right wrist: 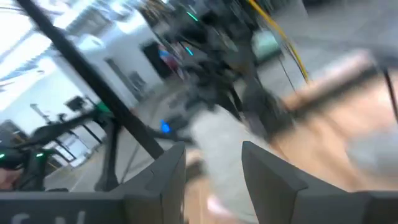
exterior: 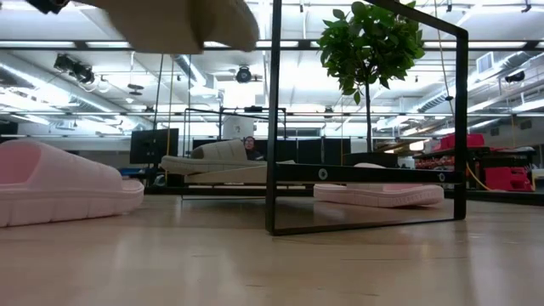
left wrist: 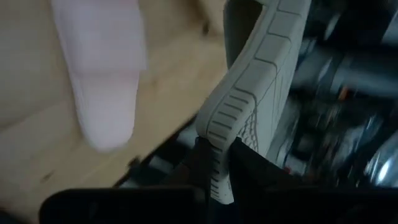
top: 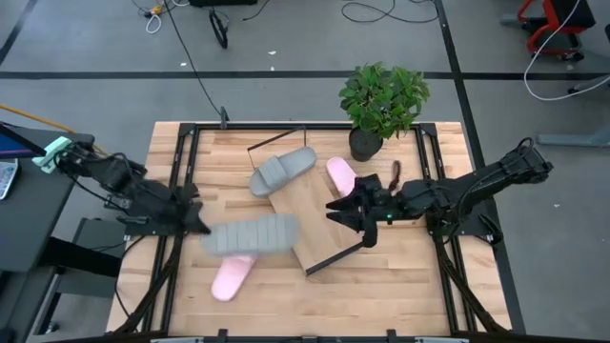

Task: Pick and place slides into the shelf
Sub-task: Put the gray slides on the shelf

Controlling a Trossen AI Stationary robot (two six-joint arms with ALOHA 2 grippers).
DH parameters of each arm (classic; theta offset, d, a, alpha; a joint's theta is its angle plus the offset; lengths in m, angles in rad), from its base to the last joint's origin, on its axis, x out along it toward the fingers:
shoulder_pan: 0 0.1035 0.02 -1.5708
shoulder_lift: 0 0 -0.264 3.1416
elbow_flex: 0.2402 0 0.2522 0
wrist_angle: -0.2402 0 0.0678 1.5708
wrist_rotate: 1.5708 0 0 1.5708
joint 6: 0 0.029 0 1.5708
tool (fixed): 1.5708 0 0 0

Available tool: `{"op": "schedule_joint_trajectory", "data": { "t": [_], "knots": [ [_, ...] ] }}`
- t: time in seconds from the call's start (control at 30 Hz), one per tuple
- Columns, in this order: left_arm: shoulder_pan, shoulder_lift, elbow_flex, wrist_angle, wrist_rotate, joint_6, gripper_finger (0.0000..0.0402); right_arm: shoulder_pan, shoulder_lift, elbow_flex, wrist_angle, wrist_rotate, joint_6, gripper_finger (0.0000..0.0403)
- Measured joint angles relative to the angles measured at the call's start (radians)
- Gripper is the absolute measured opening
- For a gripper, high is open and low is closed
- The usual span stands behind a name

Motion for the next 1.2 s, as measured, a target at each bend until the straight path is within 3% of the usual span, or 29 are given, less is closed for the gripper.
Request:
{"op": "schedule_joint_trajectory", "data": {
  "t": [0.2, 0.37, 0.5, 0.77, 1.07, 1.2],
  "knots": [
    [0.056, 0.009, 0.050, 0.075, -0.191, -0.031, 0.0034, 0.029, 0.022, 0.110, 0.040, 0.042, -0.450, 0.0160],
    [0.134, 0.026, 0.051, 0.173, -0.190, -0.017, 0.0034, 0.031, 0.125, 0.338, -0.222, 0.142, -0.733, 0.0160],
    [0.175, 0.029, 0.050, 0.177, -0.152, 0.012, 0.0034, 0.023, 0.228, 0.535, -0.532, 0.236, -0.859, 0.0162],
    [0.219, 0.029, 0.051, 0.249, -0.143, 0.036, 0.0034, 0.018, 0.392, 0.811, -0.926, 0.251, -1.062, 0.0204],
    [0.230, 0.029, 0.051, 0.280, -0.130, 0.041, 0.0034, 0.018, 0.496, 0.848, -0.941, 0.437, -1.317, 0.0275],
    [0.230, 0.029, 0.050, 0.304, -0.123, 0.041, 0.0034, 0.004, 0.518, 0.848, -0.917, 0.413, -1.341, 0.0292]
  ]
}}
